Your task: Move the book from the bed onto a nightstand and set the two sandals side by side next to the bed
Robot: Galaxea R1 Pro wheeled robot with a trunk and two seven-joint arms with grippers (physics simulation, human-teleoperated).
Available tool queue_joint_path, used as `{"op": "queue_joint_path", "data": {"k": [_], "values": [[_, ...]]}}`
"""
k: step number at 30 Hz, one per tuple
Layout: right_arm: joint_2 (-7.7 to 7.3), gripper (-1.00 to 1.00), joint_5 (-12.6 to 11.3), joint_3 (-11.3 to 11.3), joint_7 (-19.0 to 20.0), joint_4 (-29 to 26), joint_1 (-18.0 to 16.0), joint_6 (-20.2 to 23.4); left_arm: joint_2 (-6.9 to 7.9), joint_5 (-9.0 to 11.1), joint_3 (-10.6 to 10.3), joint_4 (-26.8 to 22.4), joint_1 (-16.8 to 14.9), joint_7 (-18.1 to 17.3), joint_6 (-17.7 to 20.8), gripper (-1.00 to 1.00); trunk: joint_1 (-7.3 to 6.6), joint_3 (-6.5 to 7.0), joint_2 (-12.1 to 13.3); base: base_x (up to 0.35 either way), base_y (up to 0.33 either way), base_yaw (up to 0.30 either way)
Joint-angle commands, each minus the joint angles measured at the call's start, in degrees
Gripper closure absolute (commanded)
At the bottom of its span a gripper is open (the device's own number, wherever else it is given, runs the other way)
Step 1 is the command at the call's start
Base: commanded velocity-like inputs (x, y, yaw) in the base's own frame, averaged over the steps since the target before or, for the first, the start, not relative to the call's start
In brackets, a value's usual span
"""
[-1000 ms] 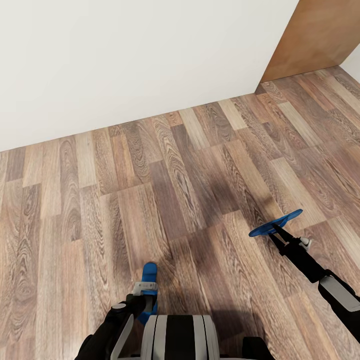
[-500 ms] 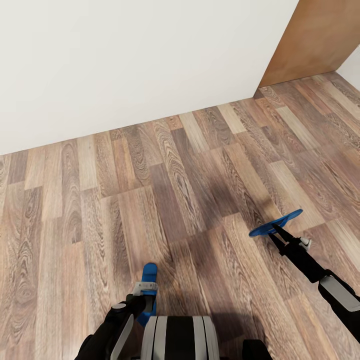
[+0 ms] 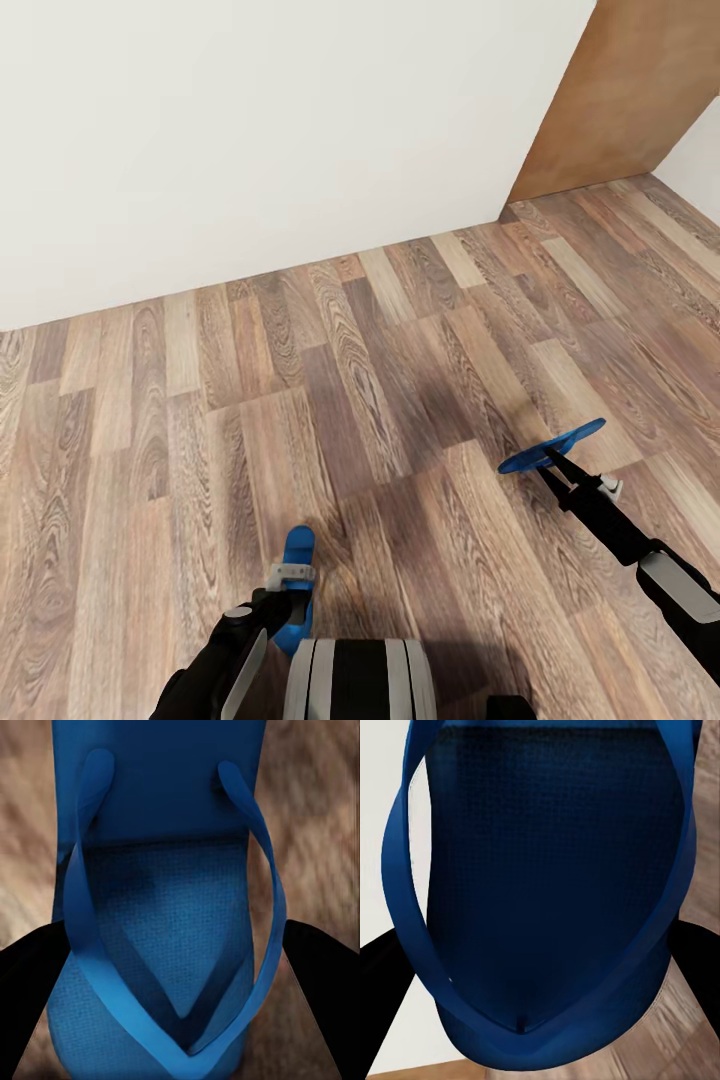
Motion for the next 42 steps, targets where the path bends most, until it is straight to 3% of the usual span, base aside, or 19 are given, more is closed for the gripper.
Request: {"op": "queue_joint_path", "data": {"k": [1,7,10,16,18,19,20,22,24,34,37,42], "values": [[-0.04,1.0,-0.57,0.28,0.14,0.04,-0.04,0.42,0.0,0.15,0.02,-0.08,0.0,-0.08,0.33,1.0,-0.03,0.2,0.0,0.0,0.0,0.0],[-0.02,1.0,-0.57,0.28,0.14,0.12,-0.04,0.45,0.3,0.28,0.29,-0.86,0.0,-0.23,0.29,1.0,-0.19,1.52,0.08,0.0,0.0,0.0],[-0.02,1.0,-0.58,0.28,0.14,0.35,-0.04,0.45,1.51,0.47,1.16,-2.94,0.0,-0.5,0.36,1.0,-0.26,2.19,0.12,0.0,0.0,0.0],[-0.02,1.0,-0.58,0.28,0.07,0.58,-0.04,0.46,3.88,2.61,8.01,-5.72,0.0,-3.28,0.34,1.0,-0.42,3.52,0.2,0.0,0.0,0.0],[-0.02,1.0,-0.58,0.28,0.0,0.61,-0.04,0.45,5.63,3.37,10.76,-7.87,0.0,-7.53,0.45,1.0,-0.47,3.96,0.23,0.0,0.0,0.0],[-0.02,1.0,-0.51,0.28,-0.03,0.63,-0.04,0.42,6.9,4.34,12.8,-8.83,0.0,-11.79,0.54,1.0,-0.5,4.18,0.24,0.0,0.0,0.0],[-0.02,1.0,-0.34,0.3,-0.1,0.67,-0.04,0.38,9.09,7.18,17.11,-9.51,0.0,-20.26,0.75,1.0,-0.52,4.4,0.26,0.0,0.0,0.0],[-0.02,1.0,-0.27,0.33,-0.11,0.68,-0.04,0.37,10.33,9.05,19.64,-9.7,0.0,-25.79,0.93,1.0,-0.57,4.85,0.28,0.0,0.0,0.0],[-0.02,1.0,-0.2,0.35,-0.16,0.68,-0.04,0.29,11.07,9.96,20.77,-9.78,0.0,-29.5,1.48,1.0,-0.62,5.29,0.31,0.0,0.0,0.0],[-0.29,1.0,0.03,0.33,-0.26,4.24,-0.04,0.29,11.39,10.62,21.18,-9.68,0.0,-40.67,5.45,1.0,-0.88,7.51,0.44,0.0,0.0,0.0],[-0.35,1.0,0.74,0.5,-0.23,5.9,-0.04,0.33,11.35,10.61,21.06,-9.66,0.0,-42.14,5.76,1.0,-0.96,8.17,0.48,0.0,0.0,0.0],[-0.37,1.0,9.93,0.24,-0.45,7.54,-0.04,0.34,11.26,10.55,21.03,-9.7,0.0,-42.69,5.86,1.0,-1.09,9.28,0.55,0.0,0.0,0.0]]}}
